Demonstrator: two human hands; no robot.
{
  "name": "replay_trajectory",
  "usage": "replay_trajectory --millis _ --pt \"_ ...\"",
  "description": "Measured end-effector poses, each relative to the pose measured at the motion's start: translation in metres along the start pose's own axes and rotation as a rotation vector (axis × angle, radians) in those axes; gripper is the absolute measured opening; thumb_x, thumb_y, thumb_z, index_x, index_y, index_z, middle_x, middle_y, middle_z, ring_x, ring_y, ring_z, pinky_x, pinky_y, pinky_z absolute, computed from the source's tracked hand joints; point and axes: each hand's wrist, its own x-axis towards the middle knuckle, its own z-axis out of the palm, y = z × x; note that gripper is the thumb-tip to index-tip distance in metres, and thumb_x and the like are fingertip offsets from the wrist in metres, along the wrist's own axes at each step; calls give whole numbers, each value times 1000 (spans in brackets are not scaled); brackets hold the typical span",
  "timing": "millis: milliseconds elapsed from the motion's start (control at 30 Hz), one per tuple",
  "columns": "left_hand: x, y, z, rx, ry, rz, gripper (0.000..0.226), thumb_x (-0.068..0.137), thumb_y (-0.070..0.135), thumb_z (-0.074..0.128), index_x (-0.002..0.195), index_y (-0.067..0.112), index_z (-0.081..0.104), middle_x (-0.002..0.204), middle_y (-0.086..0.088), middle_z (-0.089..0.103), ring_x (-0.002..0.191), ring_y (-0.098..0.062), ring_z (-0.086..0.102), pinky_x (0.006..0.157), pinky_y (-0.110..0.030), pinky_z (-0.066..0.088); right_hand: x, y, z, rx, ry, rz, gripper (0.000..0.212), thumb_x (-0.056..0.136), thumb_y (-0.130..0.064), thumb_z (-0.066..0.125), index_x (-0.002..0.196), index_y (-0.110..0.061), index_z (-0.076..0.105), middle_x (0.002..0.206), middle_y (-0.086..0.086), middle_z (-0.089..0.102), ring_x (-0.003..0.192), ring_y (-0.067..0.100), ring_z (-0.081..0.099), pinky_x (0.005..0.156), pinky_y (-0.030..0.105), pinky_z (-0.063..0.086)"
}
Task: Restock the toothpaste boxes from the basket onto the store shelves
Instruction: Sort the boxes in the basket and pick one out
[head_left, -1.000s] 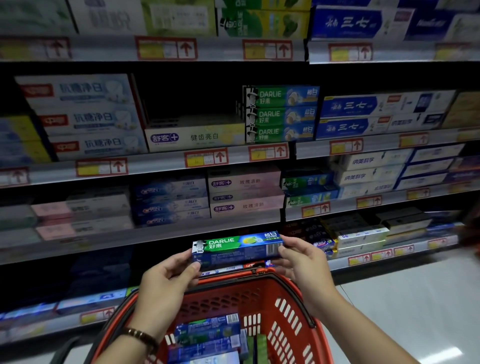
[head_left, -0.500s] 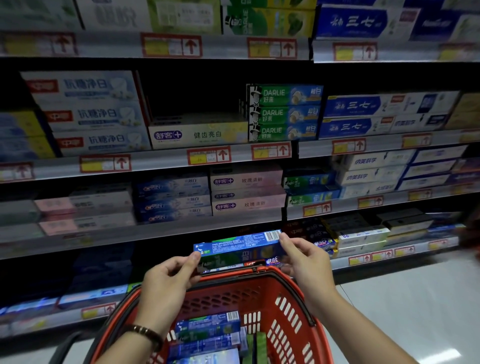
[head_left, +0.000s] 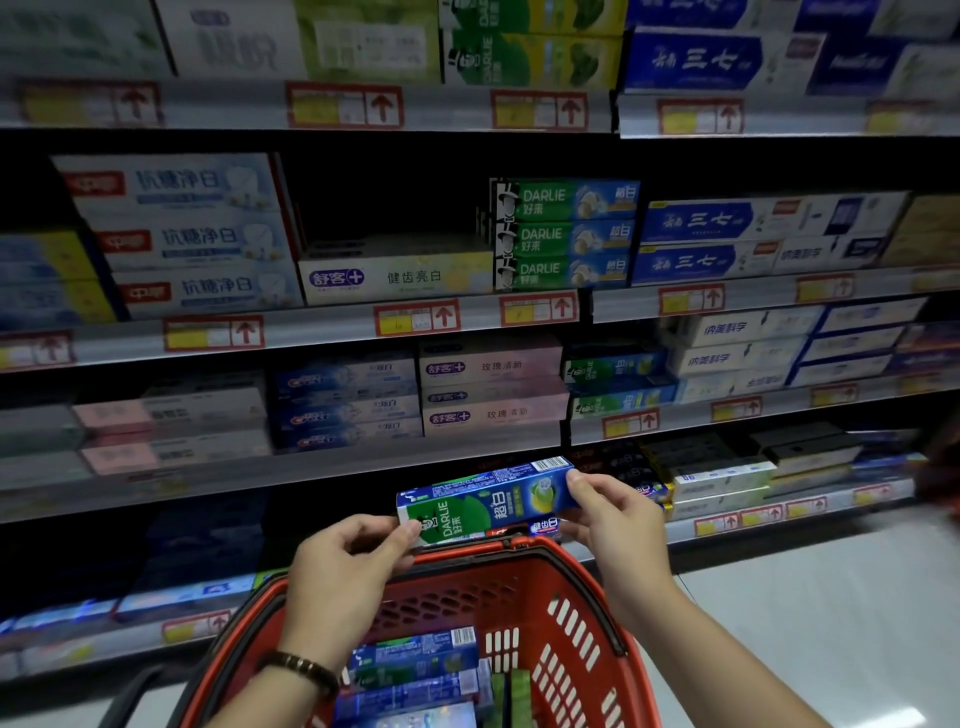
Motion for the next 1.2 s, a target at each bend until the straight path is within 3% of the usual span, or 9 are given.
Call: replay_trajectory --millis 233,333,433,533,633,833,933,1100,1200 --pt "-6 -2 12 -111 40 -33 13 88 11 80 100 13 77 86 1 80 77 -19 79 85 -43 62 4 0 -5 -19 71 -53 14 100 -32 71 97 -20 79 91 -1 81 89 17 79 75 37 65" --pt "-7 1 25 -82 60 8 10 88 13 80 97 17 79 84 5 80 74 -15 78 83 -41 62 8 -2 -11 -25 124 -79 13 101 -31 71 96 -22 79 90 -3 81 88 16 79 72 33 64" --pt "-8 5 41 -34 85 51 11 87 20 82 97 24 80 84 10 79 77 -12 77 82 -36 62 9 -3 -23 -32 184 -84 13 100 -33 72 95 -23 78 89 -4 81 86 16 79 73 37 66" --pt "-4 8 57 7 94 72 9 86 29 82 95 33 81 88 15 79 87 -10 75 89 -40 61 13 -5 -37 -35 224 -74 13 100 -34 72 96 -24 78 88 -3 81 82 17 80 74 42 67" --pt "3 16 76 25 100 105 7 87 30 82 93 34 81 86 18 78 85 -6 75 88 -40 62 23 -15 -51 -41 236 -94 10 101 -32 71 98 -25 78 89 -4 81 84 15 79 75 43 67" --pt "14 29 114 -4 49 162 18 88 27 82 105 31 79 90 18 78 86 5 72 85 -28 62 51 -28 -70 -38 252 -91 6 102 -26 70 107 -25 74 96 -2 80 89 14 79 75 34 66" --pt "23 35 137 -25 28 173 26 88 24 83 111 33 75 96 19 77 86 12 69 80 -16 56 72 -31 -76 -19 294 -85 9 101 -24 72 110 -24 73 98 0 79 87 15 78 79 38 66" --pt "44 40 176 -65 1 153 34 87 16 83 116 32 74 98 20 77 90 7 71 92 -31 61 109 -29 -87 7 349 -87 10 100 -21 73 107 -28 74 97 -2 79 88 16 78 88 46 65" --pt "58 44 198 -66 -24 160 36 88 14 81 116 35 72 100 20 76 95 3 71 94 -33 60 135 -31 -95 3 385 -98 11 100 -21 73 103 -32 73 99 -3 79 90 17 77 90 46 64"
